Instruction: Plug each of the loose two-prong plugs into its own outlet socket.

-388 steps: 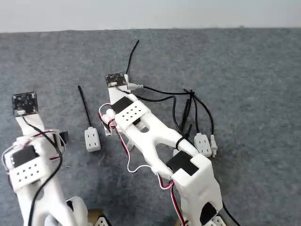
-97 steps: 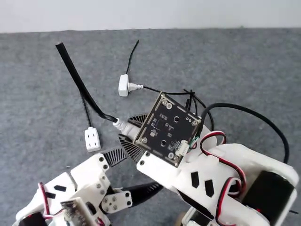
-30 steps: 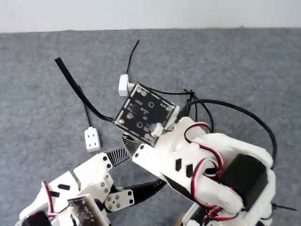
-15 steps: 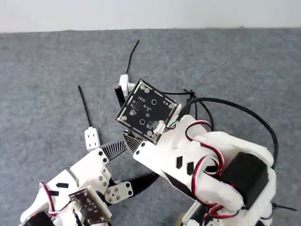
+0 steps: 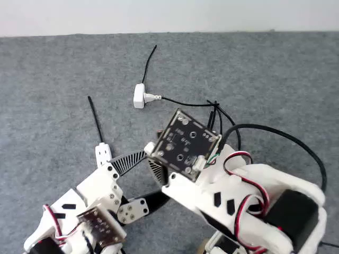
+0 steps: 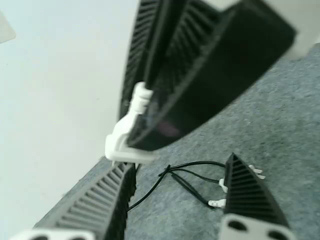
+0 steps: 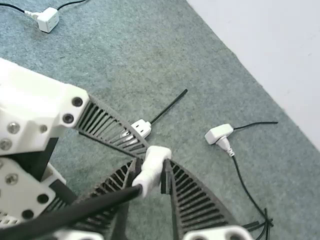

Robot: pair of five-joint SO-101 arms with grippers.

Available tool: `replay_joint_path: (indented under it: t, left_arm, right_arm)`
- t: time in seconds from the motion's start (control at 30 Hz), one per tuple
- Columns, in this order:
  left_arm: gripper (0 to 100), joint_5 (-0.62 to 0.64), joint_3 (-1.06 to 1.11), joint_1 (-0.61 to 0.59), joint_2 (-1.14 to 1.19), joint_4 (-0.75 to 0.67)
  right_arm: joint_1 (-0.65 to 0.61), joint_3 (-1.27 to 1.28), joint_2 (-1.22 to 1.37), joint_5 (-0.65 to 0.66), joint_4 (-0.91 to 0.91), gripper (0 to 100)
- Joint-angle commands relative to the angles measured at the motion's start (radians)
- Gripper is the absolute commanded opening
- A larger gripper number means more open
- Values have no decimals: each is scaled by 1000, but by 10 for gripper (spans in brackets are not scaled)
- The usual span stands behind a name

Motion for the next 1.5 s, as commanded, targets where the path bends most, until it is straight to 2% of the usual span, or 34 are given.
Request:
replay_joint_path:
  t: [0.0,0.6,0.77,0.87,0.97,1.03,1.13,1.3,1.47]
  left_arm:
    - [273,0,31,-61,0,-91]
    - [273,0,68,-35,0,-104]
    - [273,2,70,-48,6,-106]
    - [273,38,105,-150,8,-123]
    - [273,44,191,-331,9,-201]
    - [274,49,257,-445,9,-261]
    - [274,87,317,-597,9,-278]
    - [275,120,343,-809,9,-189]
    - [275,164,338,-994,9,-129]
  right_arm:
    - [-4,52,-50,11,35,9]
    - [4,58,-82,9,27,9]
    - [134,66,-68,-3,-24,9]
    - [251,147,-56,-130,-116,9]
    - [298,304,-18,-288,-226,15]
    - [298,411,10,-301,-312,43]
    - [292,549,44,-353,-466,89]
    - [283,718,108,-509,-667,105]
    - [183,747,183,-565,-708,105]
